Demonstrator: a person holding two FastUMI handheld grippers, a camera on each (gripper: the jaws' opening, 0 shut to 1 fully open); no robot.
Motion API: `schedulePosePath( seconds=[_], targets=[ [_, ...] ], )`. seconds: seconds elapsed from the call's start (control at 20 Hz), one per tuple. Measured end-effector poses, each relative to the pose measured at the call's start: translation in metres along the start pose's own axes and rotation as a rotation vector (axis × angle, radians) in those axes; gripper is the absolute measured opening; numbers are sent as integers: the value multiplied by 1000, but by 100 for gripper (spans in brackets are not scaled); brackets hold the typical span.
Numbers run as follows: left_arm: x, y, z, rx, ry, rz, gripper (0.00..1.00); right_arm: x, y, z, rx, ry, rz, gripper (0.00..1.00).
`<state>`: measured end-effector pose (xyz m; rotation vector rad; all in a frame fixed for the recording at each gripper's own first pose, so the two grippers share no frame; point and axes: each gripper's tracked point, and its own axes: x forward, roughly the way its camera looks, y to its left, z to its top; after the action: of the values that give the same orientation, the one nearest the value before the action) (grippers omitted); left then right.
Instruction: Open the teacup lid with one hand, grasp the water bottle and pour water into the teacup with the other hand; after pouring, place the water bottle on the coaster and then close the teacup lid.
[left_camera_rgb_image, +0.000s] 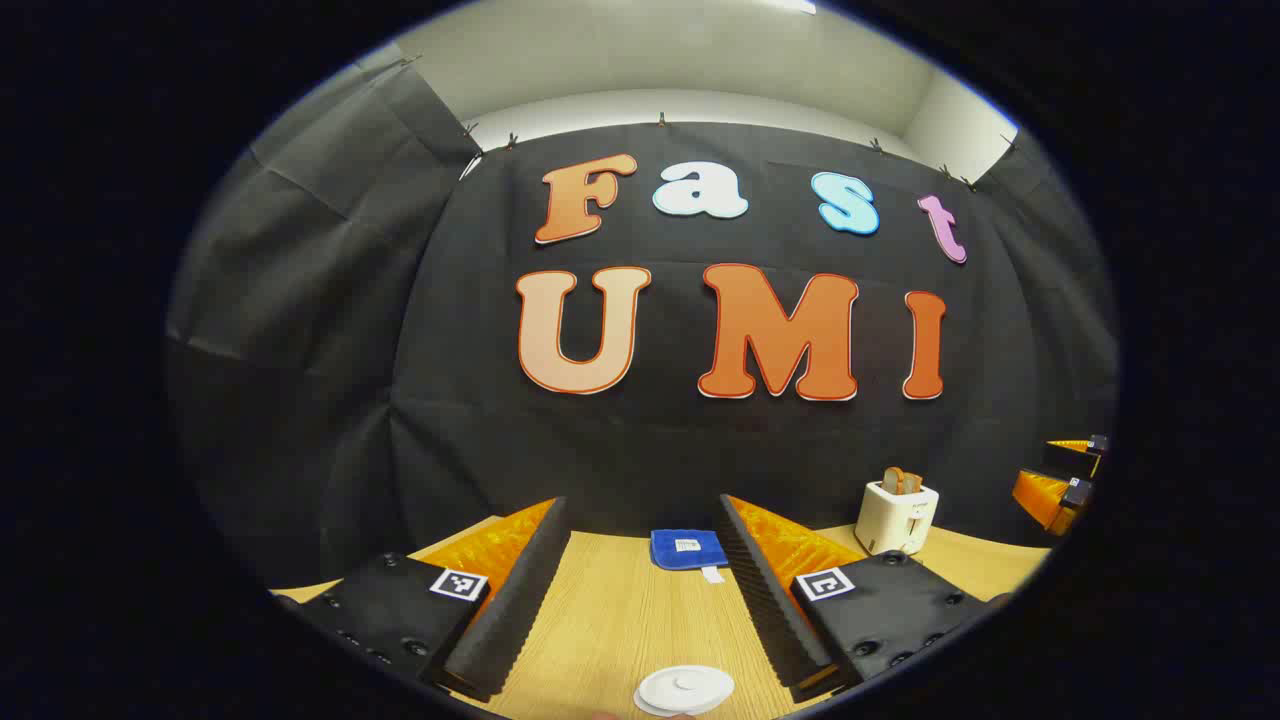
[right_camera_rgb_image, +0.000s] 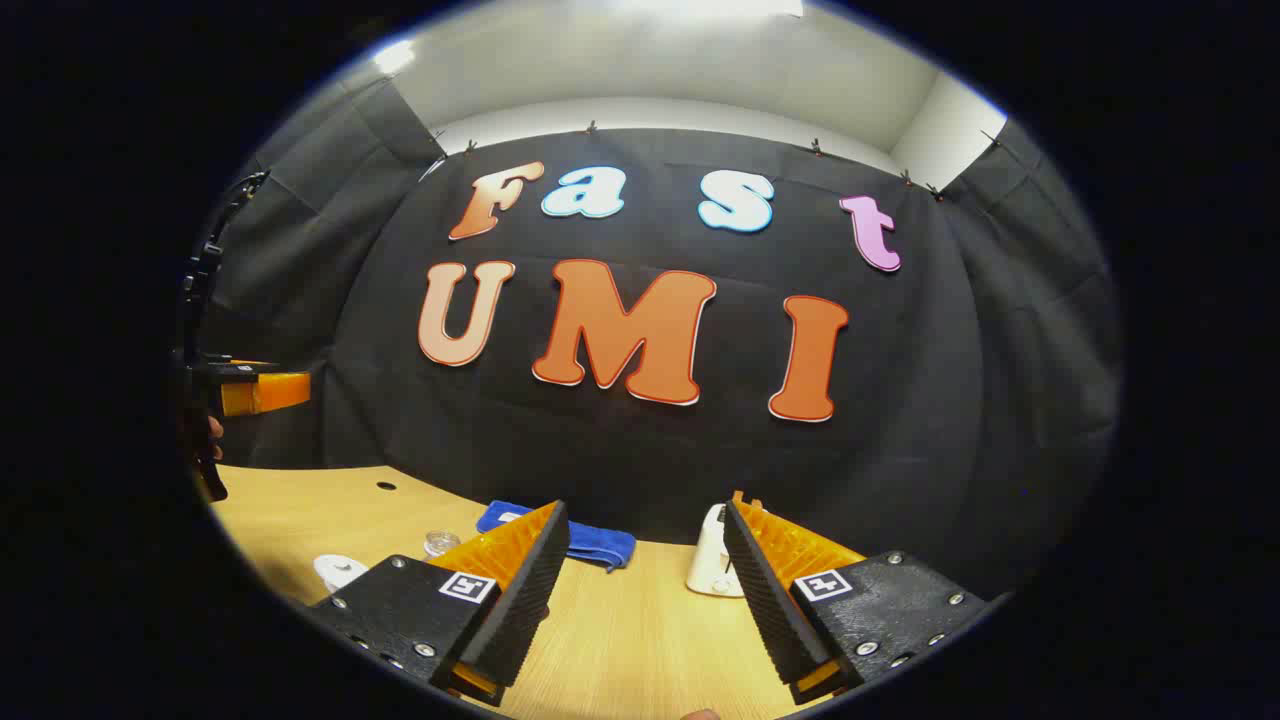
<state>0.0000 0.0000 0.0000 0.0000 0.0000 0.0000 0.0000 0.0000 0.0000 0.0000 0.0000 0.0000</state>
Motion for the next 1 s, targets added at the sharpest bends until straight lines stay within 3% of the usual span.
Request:
schedulePosePath(
  seconds=[0.2, 0.45, 1.0],
  targets=[
    [0, -1, 3, -1, -21, -5, 96, 0, 5, -2, -2, 8, 13, 91],
    [1, -2, 7, -14, -42, 2, 97, -1, 9, -1, 2, -3, 23, 98],
    [-5, -11, 7, 5, -46, -30, 97, -4, -2, -12, 42, 8, 21, 98]
  ],
)
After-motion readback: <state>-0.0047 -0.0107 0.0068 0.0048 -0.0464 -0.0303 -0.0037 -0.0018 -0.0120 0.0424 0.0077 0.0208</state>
